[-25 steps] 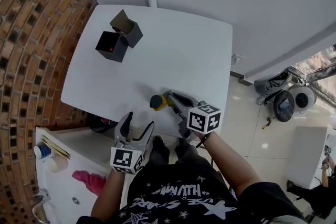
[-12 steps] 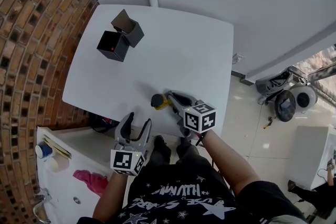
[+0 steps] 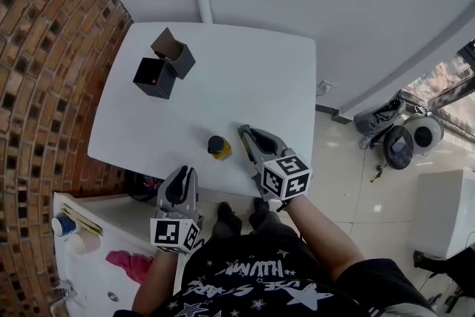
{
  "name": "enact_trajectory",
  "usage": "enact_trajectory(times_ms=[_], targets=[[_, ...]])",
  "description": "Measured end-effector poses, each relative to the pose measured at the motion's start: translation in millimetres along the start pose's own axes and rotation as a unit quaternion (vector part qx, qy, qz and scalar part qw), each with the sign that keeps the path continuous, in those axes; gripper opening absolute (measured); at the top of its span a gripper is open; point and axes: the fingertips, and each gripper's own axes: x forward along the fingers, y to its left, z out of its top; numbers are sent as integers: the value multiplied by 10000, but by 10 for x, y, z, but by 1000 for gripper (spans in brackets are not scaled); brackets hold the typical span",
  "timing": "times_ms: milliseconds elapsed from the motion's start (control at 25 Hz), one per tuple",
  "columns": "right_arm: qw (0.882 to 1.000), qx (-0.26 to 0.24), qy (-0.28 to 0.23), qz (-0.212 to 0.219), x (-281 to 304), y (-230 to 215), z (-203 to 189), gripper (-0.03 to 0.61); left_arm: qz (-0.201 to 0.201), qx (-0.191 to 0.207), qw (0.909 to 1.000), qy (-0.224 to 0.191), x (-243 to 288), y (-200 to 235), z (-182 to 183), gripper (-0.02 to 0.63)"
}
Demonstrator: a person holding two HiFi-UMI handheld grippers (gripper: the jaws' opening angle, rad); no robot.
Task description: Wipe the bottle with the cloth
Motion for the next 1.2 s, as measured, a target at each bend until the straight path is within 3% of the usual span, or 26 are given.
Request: enact_trajectory(times_ms=[240,600,1200], targets=[[9936,-681,-868,-241,-432,142,572,41,-18,120,9994,-329,22,-42,243,5],[9701,-1464,-1851,-558,-931,510,1071,41,451,57,9950,-884,15,0,727,5],[9657,-1596,-1878,-815,-1159,586,1022,41,338,131,9963,-775,123,-31,715,3]])
